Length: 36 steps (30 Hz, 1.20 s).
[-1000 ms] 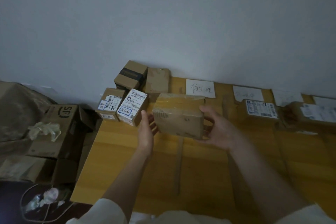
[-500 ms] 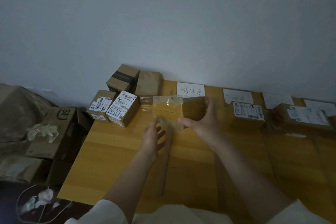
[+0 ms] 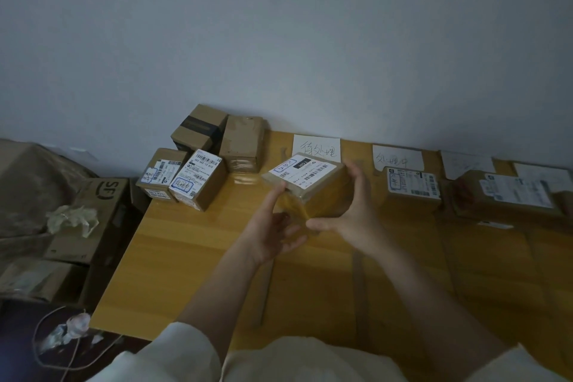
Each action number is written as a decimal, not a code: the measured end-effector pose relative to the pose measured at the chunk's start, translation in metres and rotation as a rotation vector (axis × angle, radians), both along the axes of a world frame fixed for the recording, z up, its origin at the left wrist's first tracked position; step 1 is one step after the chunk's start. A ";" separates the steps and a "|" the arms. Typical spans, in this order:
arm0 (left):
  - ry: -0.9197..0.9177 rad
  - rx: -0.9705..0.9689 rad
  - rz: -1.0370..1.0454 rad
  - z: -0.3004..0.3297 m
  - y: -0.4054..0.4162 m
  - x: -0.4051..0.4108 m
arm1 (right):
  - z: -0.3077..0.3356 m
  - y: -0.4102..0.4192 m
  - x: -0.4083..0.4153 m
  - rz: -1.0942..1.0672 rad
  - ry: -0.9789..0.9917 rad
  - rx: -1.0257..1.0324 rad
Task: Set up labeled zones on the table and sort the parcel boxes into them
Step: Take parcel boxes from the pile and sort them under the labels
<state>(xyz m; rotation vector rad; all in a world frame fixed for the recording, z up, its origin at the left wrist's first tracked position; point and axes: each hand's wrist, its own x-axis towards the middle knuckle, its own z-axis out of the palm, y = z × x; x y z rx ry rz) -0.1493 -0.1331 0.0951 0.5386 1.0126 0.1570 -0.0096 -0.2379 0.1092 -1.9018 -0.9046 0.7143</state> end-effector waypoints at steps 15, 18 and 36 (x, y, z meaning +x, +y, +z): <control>0.123 0.331 -0.131 -0.009 0.000 0.001 | -0.006 -0.009 0.029 -0.280 0.321 -0.044; 0.151 0.453 -0.244 -0.009 0.004 -0.002 | -0.004 -0.008 0.031 -0.239 0.232 -0.089; 0.234 0.824 -0.262 0.002 0.023 0.001 | -0.024 -0.016 0.040 -0.116 0.596 -0.222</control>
